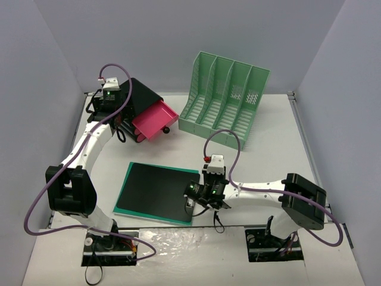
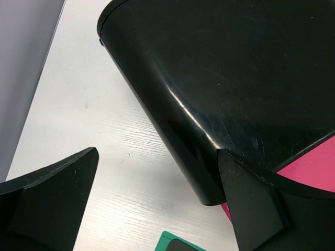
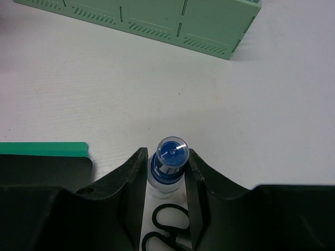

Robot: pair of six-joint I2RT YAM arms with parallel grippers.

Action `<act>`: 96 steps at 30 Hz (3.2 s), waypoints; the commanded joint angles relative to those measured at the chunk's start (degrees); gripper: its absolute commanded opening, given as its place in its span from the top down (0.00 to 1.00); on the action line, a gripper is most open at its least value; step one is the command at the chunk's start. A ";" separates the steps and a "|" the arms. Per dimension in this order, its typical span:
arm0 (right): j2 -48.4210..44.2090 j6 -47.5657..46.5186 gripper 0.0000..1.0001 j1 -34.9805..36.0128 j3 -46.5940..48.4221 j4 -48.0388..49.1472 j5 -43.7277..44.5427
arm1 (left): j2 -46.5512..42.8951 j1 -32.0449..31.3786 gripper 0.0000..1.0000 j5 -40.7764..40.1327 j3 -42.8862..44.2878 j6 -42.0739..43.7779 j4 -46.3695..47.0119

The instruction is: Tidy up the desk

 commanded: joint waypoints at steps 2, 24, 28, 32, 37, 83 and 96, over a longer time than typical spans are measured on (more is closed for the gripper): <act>-2.50 -1.70 1.00 -0.48 3.90 -0.78 1.61 | -1.78 0.27 0.03 -1.01 1.76 0.98 -0.47; -4.54 -22.15 1.00 -3.16 27.14 -0.49 -6.84 | -1.81 0.30 0.03 -1.13 1.31 -0.06 -0.47; -1.80 -27.31 1.00 -5.22 37.55 -0.28 -13.61 | -1.81 0.30 0.03 -1.09 0.94 -0.49 -0.30; 2.48 -30.08 1.00 -9.22 45.69 -0.19 -25.04 | -1.81 0.22 0.03 -1.09 0.87 -0.49 -0.23; 7.93 -30.10 1.00 -14.18 53.01 1.25 -37.71 | -1.88 0.22 0.03 -1.01 0.78 -0.49 -0.21; 34.38 -14.87 1.00 -28.47 65.94 25.43 -75.11 | -2.78 0.22 0.03 -1.27 -0.08 0.31 -0.69; 35.01 -16.08 0.96 -28.37 64.36 23.27 -74.10 | -2.37 0.22 0.03 -1.45 0.11 0.54 -0.50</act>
